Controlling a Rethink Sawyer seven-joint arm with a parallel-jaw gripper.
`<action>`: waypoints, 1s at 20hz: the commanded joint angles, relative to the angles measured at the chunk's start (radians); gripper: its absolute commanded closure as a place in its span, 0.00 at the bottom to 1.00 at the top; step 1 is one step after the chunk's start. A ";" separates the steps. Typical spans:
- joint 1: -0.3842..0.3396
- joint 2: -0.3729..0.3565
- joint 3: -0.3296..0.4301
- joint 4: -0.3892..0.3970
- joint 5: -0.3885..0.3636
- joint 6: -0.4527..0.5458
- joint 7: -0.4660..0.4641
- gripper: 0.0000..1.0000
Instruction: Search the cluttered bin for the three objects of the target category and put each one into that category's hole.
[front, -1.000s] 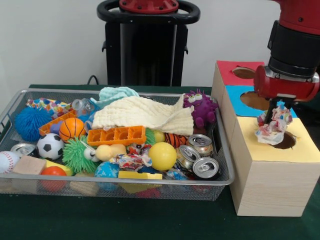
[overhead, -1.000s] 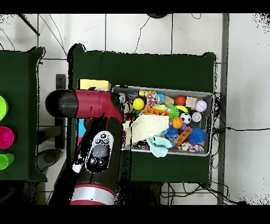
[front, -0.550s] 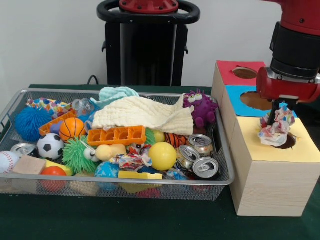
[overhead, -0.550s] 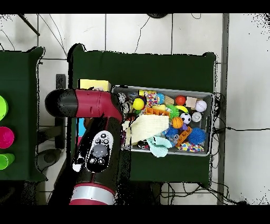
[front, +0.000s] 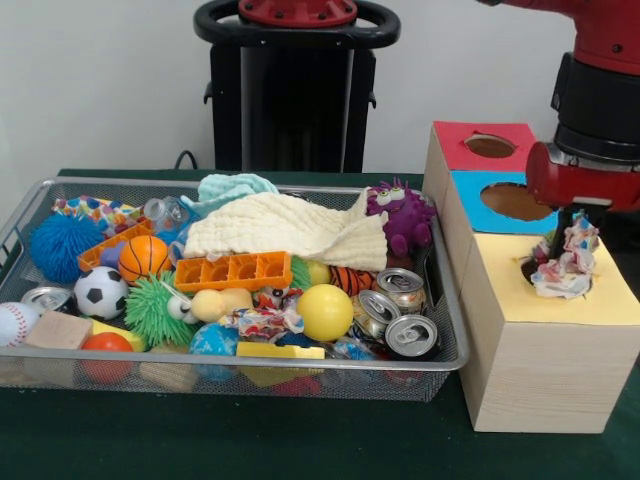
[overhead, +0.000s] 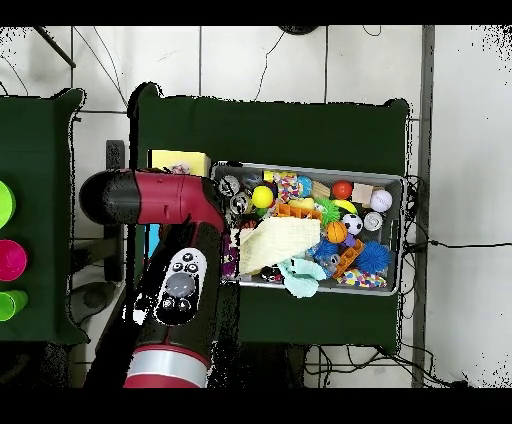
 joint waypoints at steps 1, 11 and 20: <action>0.003 0.062 0.075 0.061 0.035 -0.039 0.255 1.00; -0.001 0.072 0.067 0.022 0.011 0.020 0.206 0.00; 0.027 0.081 0.025 0.007 0.010 0.041 0.242 0.00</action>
